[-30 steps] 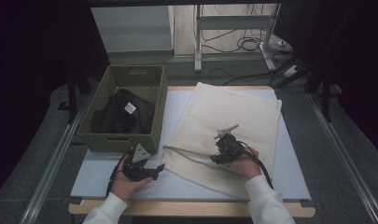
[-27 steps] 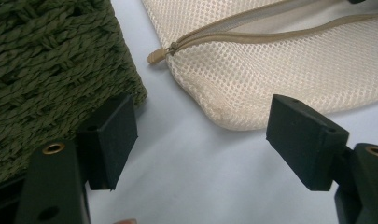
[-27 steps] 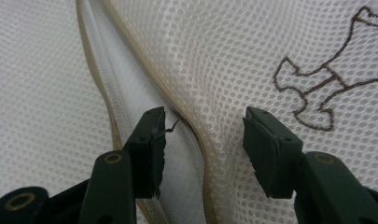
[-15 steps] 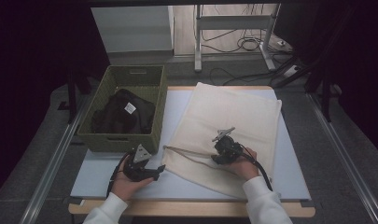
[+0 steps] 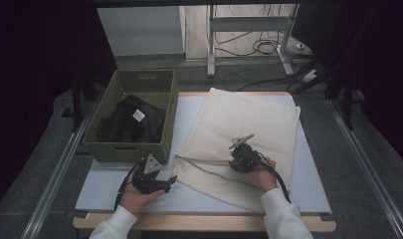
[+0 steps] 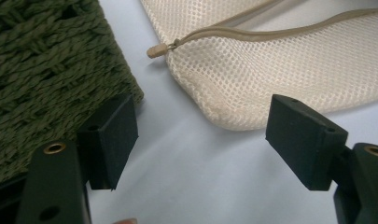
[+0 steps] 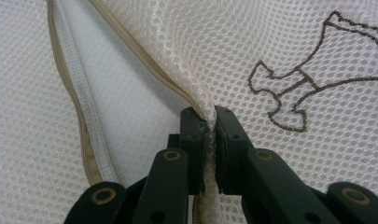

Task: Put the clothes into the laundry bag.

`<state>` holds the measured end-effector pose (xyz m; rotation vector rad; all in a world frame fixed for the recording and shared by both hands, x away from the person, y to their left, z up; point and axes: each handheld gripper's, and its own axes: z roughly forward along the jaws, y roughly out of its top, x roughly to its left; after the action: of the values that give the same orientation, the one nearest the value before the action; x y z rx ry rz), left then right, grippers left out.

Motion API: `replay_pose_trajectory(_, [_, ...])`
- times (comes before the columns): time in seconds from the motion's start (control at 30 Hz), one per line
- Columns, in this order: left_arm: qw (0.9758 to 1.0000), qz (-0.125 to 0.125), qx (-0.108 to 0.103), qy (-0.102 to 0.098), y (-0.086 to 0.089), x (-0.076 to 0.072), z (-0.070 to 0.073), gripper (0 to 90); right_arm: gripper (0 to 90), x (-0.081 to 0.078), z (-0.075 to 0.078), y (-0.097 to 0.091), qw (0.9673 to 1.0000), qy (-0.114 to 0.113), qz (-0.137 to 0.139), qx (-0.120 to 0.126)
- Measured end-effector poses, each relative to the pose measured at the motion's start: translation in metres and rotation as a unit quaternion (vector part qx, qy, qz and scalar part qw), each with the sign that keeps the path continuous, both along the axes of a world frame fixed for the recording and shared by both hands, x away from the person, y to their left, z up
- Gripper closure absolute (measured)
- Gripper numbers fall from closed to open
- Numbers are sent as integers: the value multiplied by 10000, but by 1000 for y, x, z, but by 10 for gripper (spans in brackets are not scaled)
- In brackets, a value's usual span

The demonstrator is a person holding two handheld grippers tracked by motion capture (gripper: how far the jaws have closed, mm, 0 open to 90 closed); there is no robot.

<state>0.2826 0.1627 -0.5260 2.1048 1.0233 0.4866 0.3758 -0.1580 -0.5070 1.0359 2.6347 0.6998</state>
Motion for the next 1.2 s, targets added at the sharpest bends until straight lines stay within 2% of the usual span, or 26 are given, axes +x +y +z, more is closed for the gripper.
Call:
replay_pose_trajectory(0.23, [10000, -36, 33, 4, 0, 0, 0, 249, 850, 1, 1, -1, 10000, 63, 5, 36])
replay_pose_trajectory(0.43, [9998, -22, -191, 6, 3, 0, 2, 250, 852, 1, 3, -2, 9999, 94, -14, 106])
replay_pose_trajectory(0.5, [9999, -20, -163, -11, 3, 0, 2, 251, 852, 1, 5, -2, 9999, 84, -16, 131])
replay_pose_trajectory(0.73, [9999, 26, -154, -14, 4, -1, 2, 251, 852, 0, 14, -2, 9998, 47, 14, 174])
replay_pose_trajectory(0.9, [9999, 69, -137, -29, 3, -1, 1, 251, 852, 3, 28, -3, 9998, 16, 40, 206])
replay_pose_trajectory(1.1, [9999, 62, -123, -42, 3, -1, 1, 251, 852, 10, 36, -1, 9995, 125, 173, 218])
replay_pose_trajectory(1.17, [9999, 60, -120, -43, 3, -1, 1, 251, 853, 13, 41, -2, 9991, 137, 156, 375])
replay_pose_trajectory(1.2, [9999, 59, -117, -45, 3, -1, 1, 251, 853, 13, 41, -2, 9991, 137, 156, 375])
